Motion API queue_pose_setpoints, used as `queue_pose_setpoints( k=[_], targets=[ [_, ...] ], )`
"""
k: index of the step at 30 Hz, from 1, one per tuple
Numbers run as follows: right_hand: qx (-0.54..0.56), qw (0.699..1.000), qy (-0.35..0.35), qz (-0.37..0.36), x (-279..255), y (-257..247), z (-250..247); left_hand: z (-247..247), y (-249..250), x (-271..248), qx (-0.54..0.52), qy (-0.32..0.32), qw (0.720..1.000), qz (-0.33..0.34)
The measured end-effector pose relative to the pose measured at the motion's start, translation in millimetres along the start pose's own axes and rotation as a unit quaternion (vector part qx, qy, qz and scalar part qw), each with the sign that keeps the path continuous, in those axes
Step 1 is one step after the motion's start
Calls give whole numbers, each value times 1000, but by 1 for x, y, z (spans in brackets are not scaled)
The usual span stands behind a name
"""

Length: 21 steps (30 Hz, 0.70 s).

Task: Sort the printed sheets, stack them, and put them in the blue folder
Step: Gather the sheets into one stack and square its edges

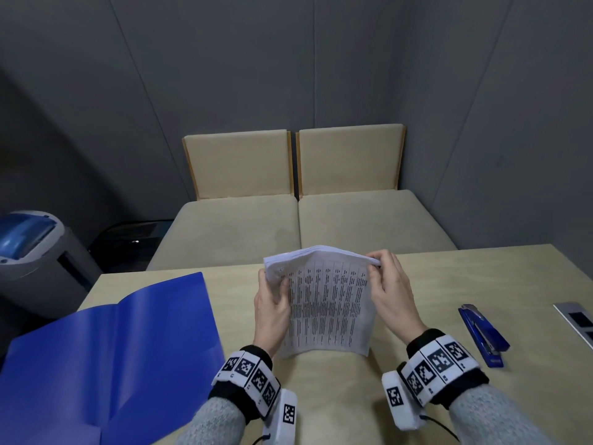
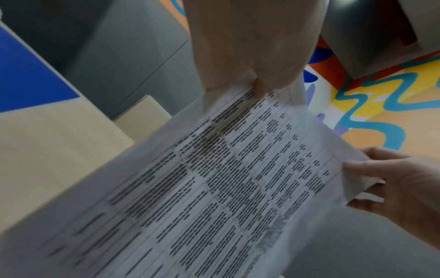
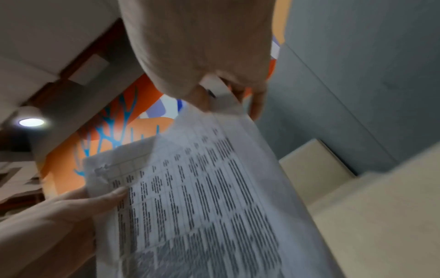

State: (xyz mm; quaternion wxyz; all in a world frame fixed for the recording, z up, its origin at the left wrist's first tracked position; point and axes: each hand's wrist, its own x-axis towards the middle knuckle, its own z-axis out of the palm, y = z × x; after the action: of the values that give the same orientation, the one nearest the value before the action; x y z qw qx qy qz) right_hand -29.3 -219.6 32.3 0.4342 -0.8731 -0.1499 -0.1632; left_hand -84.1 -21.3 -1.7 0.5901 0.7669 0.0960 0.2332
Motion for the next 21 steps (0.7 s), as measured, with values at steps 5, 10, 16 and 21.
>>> queue_pose_setpoints(
  k=[5, 10, 16, 21],
  targets=[
    [-242, 959, -143, -24, 17, -31, -21, 4, 25, 16, 129, -88, 981, 111],
    [-43, 983, -178, -3, 29, -48, -22, 20, 52, 22, 266, -152, 915, 263],
    [161, 969, -110, 149, 9, -4, -32, -20, 16, 29, 399, -160, 888, 161],
    [290, 924, -84, 232, -8, 28, -32, -49, 1, 31, 207, -71, 976, 0]
  ],
)
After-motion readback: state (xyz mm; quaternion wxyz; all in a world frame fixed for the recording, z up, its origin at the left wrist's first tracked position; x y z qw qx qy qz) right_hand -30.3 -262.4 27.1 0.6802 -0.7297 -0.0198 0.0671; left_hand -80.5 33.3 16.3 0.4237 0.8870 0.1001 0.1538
